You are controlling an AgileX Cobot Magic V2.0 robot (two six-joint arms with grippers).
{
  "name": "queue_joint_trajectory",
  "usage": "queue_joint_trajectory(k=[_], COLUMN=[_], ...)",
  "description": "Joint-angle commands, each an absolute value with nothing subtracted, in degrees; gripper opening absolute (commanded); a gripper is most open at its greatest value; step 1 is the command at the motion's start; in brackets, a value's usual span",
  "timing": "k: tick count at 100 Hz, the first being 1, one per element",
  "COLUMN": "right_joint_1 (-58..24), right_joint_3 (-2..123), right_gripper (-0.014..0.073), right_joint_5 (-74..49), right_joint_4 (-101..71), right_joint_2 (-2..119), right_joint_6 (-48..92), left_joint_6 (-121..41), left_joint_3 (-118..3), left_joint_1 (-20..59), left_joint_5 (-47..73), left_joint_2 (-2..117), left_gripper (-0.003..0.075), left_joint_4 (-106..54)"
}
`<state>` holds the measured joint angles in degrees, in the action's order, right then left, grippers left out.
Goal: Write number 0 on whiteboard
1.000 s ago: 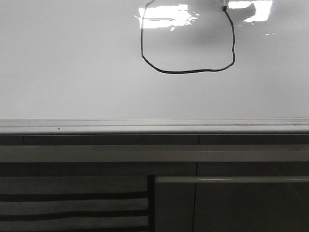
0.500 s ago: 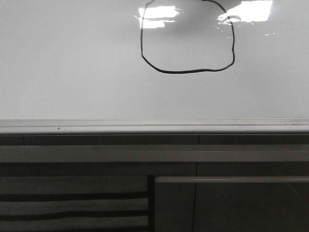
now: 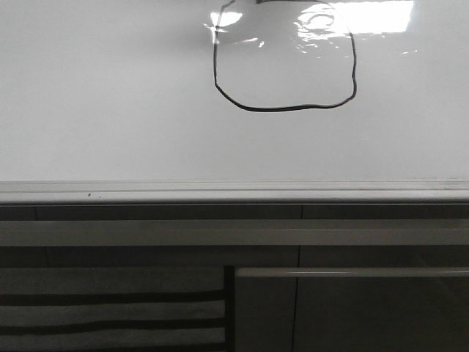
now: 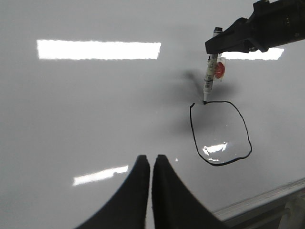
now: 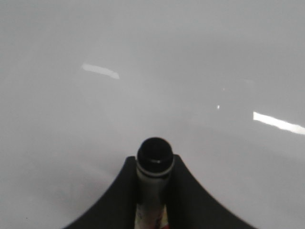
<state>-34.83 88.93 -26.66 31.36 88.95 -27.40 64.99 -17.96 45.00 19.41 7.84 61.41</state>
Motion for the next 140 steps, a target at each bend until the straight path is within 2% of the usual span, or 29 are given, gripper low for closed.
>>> queue_joint_trajectory(k=[1,91,122,140], right_joint_1=[-35.3,-39.4,-46.2,-50.2], right_joint_3=[91.6,95.4,95.0,87.5], right_gripper=[-0.0047,-0.0047,-0.0047,-0.0048], right_joint_5=[-22.7,-25.3,-30.1,-29.5], right_joint_4=[33.8,35.1,33.9,33.9], right_joint_2=[88.5,91.7,76.2,64.6], right_joint_6=[-27.0,-27.0,-26.9,-26.4], left_joint_6=[65.5,65.5,65.5,65.5], left_joint_3=[-19.6,-19.6,-19.6,-19.8], left_joint_1=[44.9,44.9,44.9,44.9], left_joint_5=[16.8,16.8,14.8,13.6], left_joint_2=[8.6,8.6,8.6,9.0], left_gripper=[-0.0020,-0.0020,-0.0020,-0.0017], left_joint_4=[62.8,62.8,62.8,61.6])
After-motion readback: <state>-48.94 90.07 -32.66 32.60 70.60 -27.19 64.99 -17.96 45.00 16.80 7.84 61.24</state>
